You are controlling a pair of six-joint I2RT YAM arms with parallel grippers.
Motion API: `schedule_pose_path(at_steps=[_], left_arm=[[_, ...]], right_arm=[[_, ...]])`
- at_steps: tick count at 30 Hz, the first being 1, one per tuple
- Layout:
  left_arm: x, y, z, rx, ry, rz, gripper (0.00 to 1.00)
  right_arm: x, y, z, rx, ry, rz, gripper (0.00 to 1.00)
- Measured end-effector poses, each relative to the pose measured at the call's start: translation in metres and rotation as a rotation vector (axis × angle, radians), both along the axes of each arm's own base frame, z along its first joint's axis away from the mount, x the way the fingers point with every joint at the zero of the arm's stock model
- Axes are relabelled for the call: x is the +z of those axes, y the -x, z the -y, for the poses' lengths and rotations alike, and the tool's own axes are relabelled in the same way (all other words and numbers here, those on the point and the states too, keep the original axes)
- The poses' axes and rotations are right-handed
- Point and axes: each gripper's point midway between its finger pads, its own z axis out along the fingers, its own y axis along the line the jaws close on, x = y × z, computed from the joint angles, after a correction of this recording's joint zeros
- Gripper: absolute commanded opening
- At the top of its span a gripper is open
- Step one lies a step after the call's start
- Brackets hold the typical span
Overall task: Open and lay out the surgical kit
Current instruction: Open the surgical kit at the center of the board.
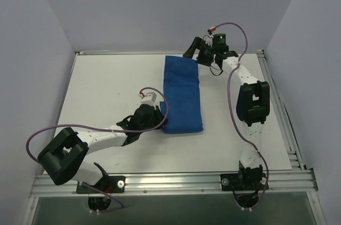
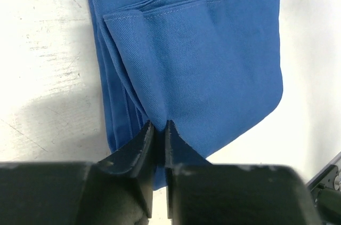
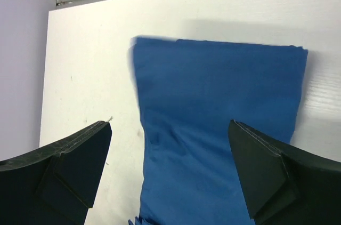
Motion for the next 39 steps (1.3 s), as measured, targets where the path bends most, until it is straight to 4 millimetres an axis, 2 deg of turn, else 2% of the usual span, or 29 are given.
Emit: schedule_pose_path(at_steps=[2,3,7,11,15,17,20,25,34,39], left_arm=[[0.002,0.001,0.001,-0.018,-0.006,0.007,0.37],[0.004,0.002,0.003,-0.026,-0.002,0.009,0.46],[0.01,0.004,0.009,-0.07,0.002,0.024,0.59],[0.017,0.003,0.014,-0.093,0.008,0.035,0.62],[0.021,0.002,0.016,-0.099,0.002,0.037,0.62],[0.021,0.001,0.016,-0.099,-0.002,0.036,0.62],[0.02,-0.002,0.016,-0.096,-0.009,0.027,0.61],[0.02,-0.004,0.015,-0.09,-0.008,0.023,0.61],[0.019,-0.002,0.01,-0.078,-0.022,0.009,0.63],[0.025,-0.001,0.003,-0.054,-0.033,0.01,0.63]], right_arm=[[0.015,0.0,0.001,0.007,0.011,0.039,0.97],[0.019,0.005,0.003,0.006,0.018,0.045,0.97],[0.013,0.044,0.015,0.006,0.058,-0.001,0.96],[-0.006,0.092,0.027,0.004,0.094,-0.088,0.95],[-0.021,0.151,0.034,0.025,0.104,-0.158,0.93],[-0.026,0.176,0.03,0.049,0.1,-0.18,0.92],[-0.031,0.2,0.017,0.098,0.106,-0.195,0.9],[-0.046,0.221,0.0,0.159,0.128,-0.224,0.88],[-0.06,0.213,0.023,0.075,0.256,-0.218,0.89],[-0.064,0.214,0.025,0.083,0.275,-0.22,0.87]])
